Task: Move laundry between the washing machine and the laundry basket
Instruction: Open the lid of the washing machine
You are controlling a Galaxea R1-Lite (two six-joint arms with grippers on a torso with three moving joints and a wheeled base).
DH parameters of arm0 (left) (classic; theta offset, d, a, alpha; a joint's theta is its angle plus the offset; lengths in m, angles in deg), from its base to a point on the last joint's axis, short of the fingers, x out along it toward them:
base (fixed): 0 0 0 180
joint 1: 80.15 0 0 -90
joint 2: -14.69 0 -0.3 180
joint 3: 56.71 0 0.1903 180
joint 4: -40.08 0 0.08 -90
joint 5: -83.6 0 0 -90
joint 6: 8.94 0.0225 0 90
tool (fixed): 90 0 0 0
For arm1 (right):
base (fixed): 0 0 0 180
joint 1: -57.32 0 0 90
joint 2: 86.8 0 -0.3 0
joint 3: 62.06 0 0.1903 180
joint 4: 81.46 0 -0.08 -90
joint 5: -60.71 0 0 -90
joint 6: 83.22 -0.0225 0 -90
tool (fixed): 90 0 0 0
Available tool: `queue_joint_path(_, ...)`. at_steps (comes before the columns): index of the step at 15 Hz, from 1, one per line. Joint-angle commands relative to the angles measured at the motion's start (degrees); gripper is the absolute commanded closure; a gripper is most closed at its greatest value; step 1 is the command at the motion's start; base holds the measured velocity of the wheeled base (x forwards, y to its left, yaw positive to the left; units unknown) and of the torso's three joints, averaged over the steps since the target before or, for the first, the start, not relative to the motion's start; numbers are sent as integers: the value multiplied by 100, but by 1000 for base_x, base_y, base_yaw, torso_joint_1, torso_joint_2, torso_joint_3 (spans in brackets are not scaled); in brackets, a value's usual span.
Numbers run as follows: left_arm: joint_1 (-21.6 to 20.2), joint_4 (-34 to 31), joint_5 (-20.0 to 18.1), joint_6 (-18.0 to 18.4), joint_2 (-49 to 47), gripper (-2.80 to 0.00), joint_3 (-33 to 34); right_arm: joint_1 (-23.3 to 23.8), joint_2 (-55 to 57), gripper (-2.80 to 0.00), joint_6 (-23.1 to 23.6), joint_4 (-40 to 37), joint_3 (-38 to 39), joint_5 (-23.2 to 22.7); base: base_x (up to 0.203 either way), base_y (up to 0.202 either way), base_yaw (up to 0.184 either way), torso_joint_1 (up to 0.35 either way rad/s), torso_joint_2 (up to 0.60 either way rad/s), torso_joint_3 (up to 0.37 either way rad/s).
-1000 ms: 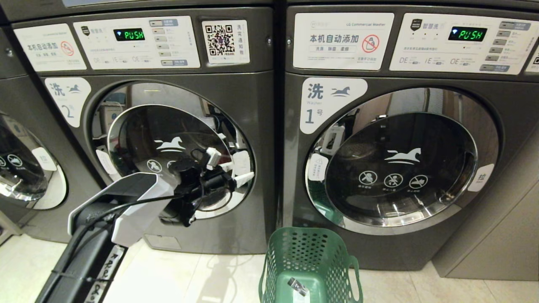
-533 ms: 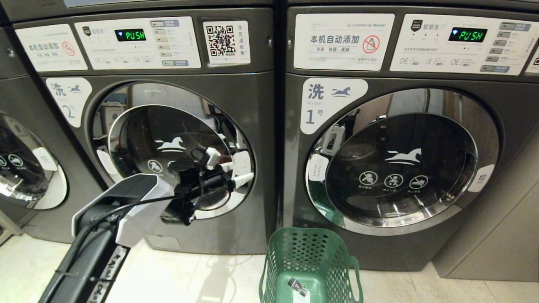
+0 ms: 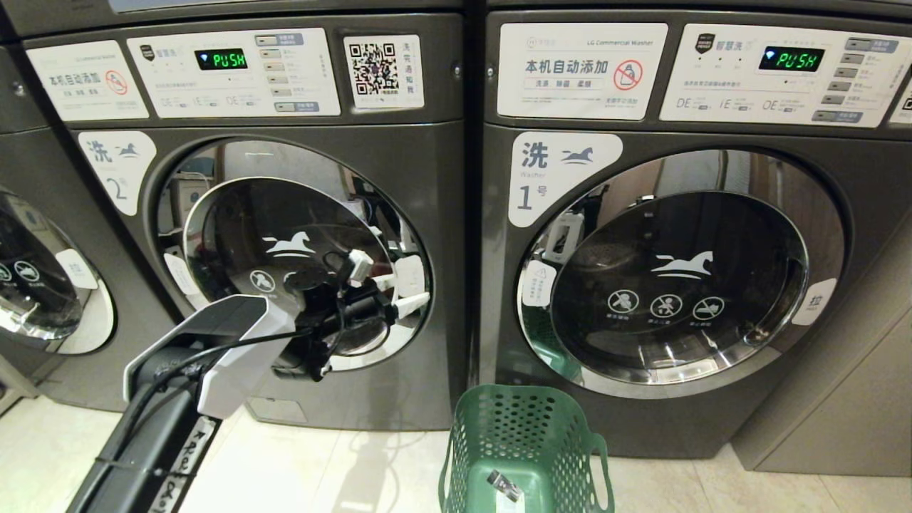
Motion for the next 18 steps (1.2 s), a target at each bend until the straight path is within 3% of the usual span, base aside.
queue_joint_path(1,605,54,-63,1,34,-280,24,-3,5,0,3,1,-1,-3,0,0,0,0,0,0)
queue_joint_path(5,714,169,-77,-4,78,-280,60,-5,5,0,3,1,7,-3,0,0,0,0,0,0)
queue_joint_path(18,860,953,-107,-73,519,-280,1380,-4,5,0,3,1,-1,-3,0,0,0,0,0,0)
